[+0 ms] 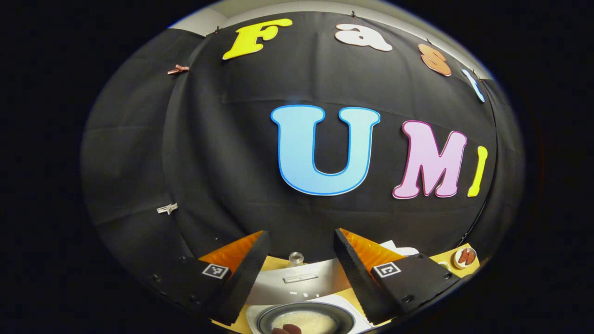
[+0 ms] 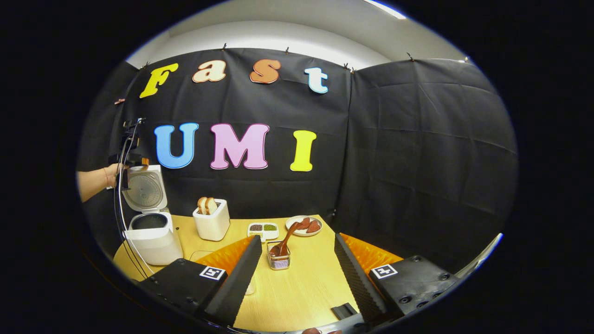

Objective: Close the left gripper, press the button to open the rice cooker; take a wooden spoon from the chopstick holder with the right hand, scoop a spoonful of rice and pour it into the rice cooker, then put the wooden spoon back into the chopstick holder.

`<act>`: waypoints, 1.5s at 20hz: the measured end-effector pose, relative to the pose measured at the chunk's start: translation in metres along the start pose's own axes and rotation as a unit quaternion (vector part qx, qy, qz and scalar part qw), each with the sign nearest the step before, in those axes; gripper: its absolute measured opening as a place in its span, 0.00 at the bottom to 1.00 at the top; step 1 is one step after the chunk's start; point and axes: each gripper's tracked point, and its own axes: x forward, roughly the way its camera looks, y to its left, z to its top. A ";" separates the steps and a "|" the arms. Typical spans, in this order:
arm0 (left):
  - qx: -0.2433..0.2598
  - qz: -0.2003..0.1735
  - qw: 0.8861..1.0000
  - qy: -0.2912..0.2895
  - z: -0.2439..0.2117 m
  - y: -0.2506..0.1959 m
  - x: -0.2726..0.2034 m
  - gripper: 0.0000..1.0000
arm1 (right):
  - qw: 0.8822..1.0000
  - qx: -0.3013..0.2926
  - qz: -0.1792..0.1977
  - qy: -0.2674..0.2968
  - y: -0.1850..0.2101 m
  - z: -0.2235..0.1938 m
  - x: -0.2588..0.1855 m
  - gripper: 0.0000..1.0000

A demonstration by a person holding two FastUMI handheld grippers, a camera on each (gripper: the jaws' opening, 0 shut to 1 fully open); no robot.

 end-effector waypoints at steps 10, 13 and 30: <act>-0.012 0.021 0.999 0.045 -0.076 -0.026 -0.071 0.97 | 0.999 -0.003 0.048 -0.001 -0.027 0.001 0.013 0.98; -0.030 0.033 0.996 0.075 -0.109 -0.029 -0.079 0.98 | 0.998 0.001 0.055 0.002 -0.038 -0.002 0.017 0.98; -0.016 0.085 0.987 0.136 -0.209 -0.042 -0.121 1.00 | 0.997 -0.005 0.071 0.021 -0.051 -0.024 0.021 0.98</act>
